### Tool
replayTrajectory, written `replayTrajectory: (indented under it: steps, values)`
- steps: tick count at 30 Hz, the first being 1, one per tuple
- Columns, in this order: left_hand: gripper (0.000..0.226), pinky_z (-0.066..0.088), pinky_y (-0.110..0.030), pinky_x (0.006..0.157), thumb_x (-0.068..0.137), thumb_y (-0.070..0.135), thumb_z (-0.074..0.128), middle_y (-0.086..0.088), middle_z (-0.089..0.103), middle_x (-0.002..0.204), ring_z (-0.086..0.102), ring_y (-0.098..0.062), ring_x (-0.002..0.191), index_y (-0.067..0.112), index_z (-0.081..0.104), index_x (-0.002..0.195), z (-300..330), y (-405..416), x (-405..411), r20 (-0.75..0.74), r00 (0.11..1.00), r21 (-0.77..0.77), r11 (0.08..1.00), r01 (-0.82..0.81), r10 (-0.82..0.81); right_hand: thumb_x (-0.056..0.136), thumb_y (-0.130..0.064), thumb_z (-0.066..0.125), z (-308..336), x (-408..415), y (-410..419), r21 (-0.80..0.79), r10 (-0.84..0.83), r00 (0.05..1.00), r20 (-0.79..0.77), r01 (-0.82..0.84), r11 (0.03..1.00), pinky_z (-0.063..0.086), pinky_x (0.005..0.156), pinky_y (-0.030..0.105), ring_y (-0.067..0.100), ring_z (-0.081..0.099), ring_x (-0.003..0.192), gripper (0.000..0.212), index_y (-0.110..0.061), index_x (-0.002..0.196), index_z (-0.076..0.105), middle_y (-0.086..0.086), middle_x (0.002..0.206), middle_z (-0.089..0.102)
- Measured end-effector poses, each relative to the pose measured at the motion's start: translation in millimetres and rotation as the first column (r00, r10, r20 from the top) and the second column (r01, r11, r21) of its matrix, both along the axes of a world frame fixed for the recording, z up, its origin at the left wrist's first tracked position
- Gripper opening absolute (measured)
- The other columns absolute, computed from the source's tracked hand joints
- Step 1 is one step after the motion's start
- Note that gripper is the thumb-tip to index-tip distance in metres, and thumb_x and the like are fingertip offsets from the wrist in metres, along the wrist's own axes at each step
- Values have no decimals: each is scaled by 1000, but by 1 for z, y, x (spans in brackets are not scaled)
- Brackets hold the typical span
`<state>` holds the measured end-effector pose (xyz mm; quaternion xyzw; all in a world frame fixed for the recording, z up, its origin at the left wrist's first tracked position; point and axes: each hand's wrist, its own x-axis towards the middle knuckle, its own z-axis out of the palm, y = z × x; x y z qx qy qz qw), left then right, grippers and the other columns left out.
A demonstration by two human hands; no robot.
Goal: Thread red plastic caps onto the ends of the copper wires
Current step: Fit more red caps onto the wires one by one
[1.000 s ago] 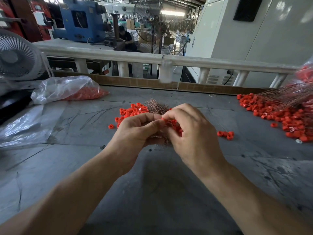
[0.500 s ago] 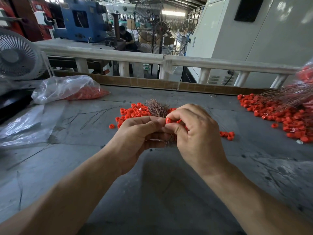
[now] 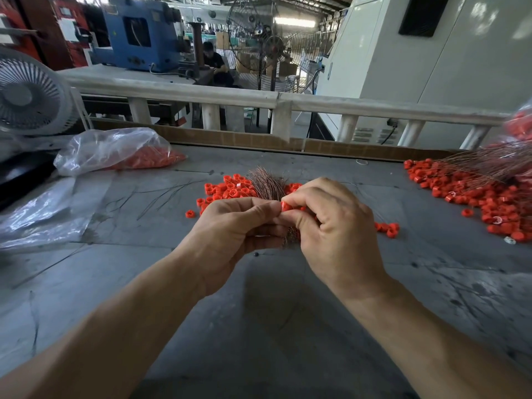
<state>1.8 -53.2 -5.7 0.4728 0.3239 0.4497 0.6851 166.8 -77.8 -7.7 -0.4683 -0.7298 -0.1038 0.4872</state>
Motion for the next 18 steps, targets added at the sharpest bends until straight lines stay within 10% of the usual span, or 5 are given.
replayTrajectory:
  steps: [18]
  values:
    - [26, 61, -29, 72, 80, 10, 68, -17, 69, 86, 63, -20, 75, -10, 69, 97, 5, -3, 3, 59, 998, -82, 996, 43, -38, 83, -12, 81, 3, 2, -4, -54, 32, 999, 14, -31, 998, 53, 72, 34, 16, 63, 79, 4, -11, 84, 77, -3, 82, 66]
